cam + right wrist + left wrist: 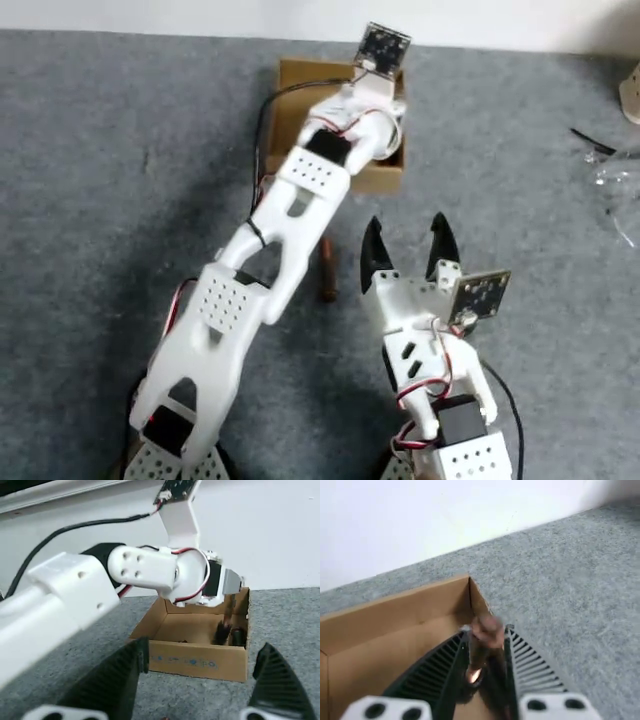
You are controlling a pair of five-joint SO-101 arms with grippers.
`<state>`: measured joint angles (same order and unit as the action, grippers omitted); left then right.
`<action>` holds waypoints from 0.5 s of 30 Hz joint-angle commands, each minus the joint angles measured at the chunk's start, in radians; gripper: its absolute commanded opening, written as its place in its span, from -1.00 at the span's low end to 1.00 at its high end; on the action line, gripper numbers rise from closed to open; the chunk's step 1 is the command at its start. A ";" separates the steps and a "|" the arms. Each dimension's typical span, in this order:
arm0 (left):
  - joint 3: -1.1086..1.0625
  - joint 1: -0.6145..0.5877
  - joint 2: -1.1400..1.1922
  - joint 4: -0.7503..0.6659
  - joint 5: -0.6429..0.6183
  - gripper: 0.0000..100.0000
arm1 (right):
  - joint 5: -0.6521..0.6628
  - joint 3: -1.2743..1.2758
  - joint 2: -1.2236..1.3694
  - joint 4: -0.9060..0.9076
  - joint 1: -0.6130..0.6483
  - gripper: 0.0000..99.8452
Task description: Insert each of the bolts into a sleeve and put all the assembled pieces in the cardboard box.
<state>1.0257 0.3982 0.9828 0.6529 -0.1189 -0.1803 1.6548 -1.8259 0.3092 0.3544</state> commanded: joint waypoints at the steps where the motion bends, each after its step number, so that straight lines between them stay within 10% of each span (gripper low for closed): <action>1: 0.062 -0.004 -0.038 0.002 -0.008 -0.76 | 0.015 -0.007 -0.013 -0.035 -0.013 -0.38; 15: 0.199 0.070 -0.079 0.203 -0.002 -0.77 | 0.015 -0.007 -0.013 -0.036 -0.013 -0.38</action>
<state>1.1086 0.4166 0.9812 0.7710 -0.1174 -0.1803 1.6548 -1.8259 0.3092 0.3544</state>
